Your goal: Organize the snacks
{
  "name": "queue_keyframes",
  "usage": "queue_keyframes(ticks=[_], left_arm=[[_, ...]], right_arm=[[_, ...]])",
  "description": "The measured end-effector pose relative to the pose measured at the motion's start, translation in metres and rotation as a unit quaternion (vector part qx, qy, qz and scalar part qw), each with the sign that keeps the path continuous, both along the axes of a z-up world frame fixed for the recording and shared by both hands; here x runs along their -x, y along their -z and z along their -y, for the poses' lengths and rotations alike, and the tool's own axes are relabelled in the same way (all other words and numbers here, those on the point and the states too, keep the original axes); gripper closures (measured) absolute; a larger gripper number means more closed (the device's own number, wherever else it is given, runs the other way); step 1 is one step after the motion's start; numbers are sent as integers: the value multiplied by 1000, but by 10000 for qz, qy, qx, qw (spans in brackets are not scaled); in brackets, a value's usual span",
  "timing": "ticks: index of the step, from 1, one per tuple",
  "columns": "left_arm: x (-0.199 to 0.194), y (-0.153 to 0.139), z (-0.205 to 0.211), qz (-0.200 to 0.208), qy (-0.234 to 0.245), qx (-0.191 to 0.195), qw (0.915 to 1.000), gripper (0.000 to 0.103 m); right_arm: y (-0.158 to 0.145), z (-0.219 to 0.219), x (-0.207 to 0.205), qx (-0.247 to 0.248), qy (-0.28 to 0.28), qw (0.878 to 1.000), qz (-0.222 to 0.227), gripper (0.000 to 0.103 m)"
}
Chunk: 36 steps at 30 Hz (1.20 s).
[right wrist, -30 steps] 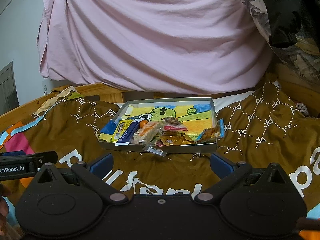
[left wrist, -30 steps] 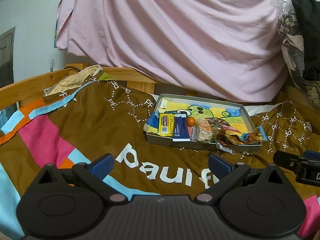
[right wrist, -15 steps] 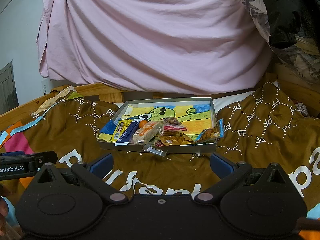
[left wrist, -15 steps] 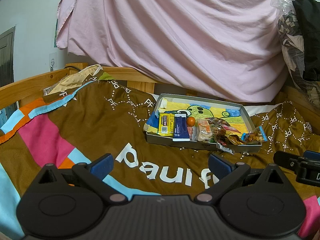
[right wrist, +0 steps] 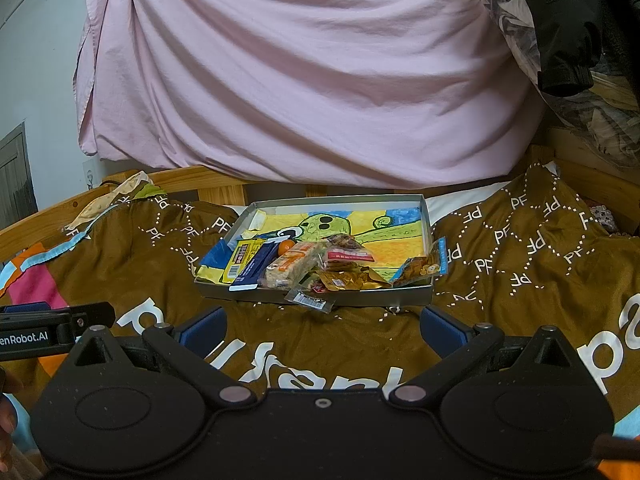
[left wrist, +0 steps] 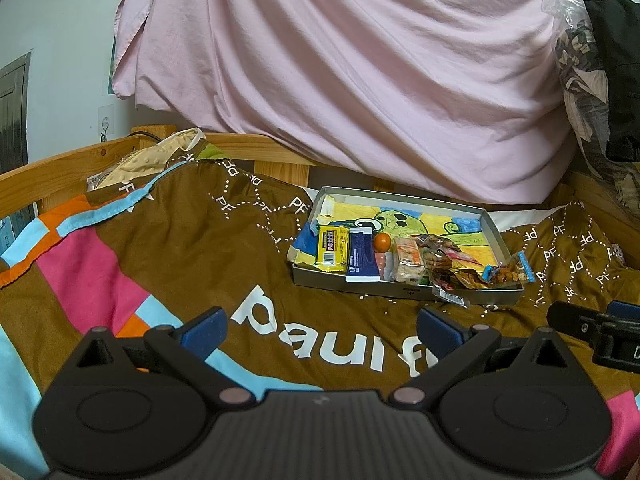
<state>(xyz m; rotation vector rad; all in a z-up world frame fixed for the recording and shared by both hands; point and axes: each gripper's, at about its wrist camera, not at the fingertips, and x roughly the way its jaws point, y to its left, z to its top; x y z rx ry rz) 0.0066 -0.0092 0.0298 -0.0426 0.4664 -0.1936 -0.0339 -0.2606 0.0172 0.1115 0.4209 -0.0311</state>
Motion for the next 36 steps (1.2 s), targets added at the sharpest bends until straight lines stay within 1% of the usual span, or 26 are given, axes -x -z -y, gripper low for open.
queue_keyframes(ticks=[16,22,27,36], left_arm=[[1,3,2,-15,-15,-28,10000,0],[2,4,7,-199,63,-180,9996,0],[2,3,10,-184,-209,-484,9984,0],[-1,2,6,-286,-253,-441,9983,0]], right_arm=[[0,0,0,-5,0,10000,-4,1],[0,0,0,-23,23,10000,-9,1],[1,0,0,-24,34,10000,-16,1],[1,0,-1,-26,38,10000,-26,1]])
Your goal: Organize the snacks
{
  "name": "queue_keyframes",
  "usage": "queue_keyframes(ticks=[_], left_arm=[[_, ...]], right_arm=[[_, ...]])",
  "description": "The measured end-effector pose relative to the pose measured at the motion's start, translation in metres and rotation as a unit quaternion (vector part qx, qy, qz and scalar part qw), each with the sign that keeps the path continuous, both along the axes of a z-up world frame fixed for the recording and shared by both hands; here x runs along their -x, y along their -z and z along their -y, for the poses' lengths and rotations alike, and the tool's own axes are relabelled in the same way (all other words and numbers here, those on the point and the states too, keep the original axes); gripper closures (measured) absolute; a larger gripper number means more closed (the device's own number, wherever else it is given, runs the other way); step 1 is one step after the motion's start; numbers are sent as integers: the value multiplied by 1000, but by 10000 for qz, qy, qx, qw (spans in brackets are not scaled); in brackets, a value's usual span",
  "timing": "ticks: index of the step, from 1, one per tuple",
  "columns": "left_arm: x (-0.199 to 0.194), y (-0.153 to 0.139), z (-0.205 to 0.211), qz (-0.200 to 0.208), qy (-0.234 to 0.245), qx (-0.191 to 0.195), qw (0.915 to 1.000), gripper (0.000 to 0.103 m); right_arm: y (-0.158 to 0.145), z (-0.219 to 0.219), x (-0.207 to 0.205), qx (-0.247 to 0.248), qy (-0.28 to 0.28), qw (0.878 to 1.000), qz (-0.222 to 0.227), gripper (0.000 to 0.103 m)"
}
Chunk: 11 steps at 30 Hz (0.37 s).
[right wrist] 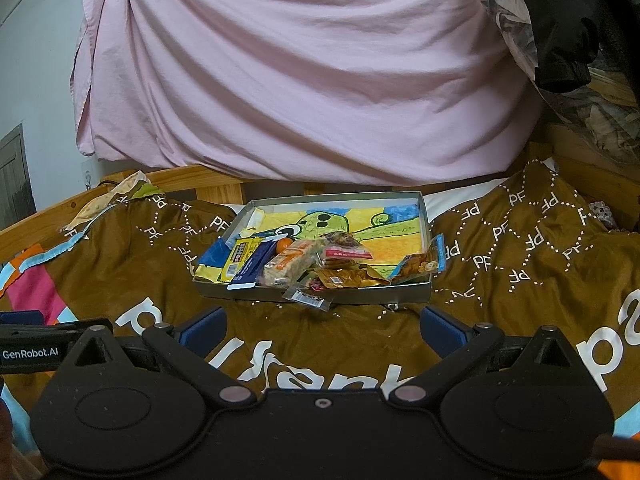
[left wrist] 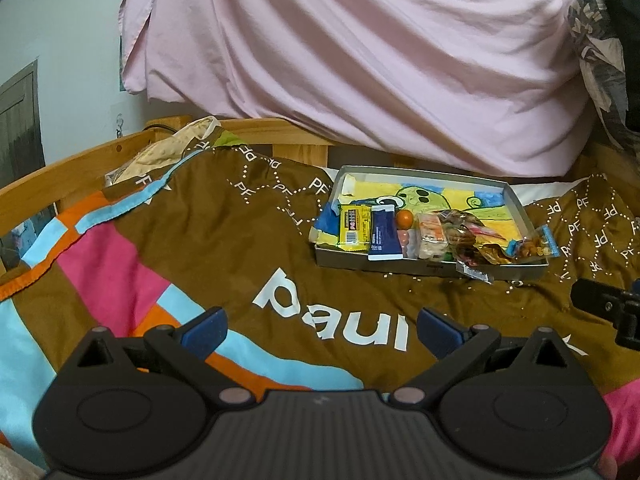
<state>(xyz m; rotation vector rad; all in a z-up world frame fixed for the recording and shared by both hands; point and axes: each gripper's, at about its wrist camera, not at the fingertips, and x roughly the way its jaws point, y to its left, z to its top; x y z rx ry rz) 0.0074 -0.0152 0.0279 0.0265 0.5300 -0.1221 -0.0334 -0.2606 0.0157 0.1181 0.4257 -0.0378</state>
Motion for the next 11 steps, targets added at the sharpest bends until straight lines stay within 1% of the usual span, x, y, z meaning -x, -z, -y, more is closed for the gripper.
queue_keyframes(ticks=[11], left_arm=[[-2,0,0,-32,33,-4,10000,0]], right_arm=[[2,-1,1,-6,-1,10000,-22,1]])
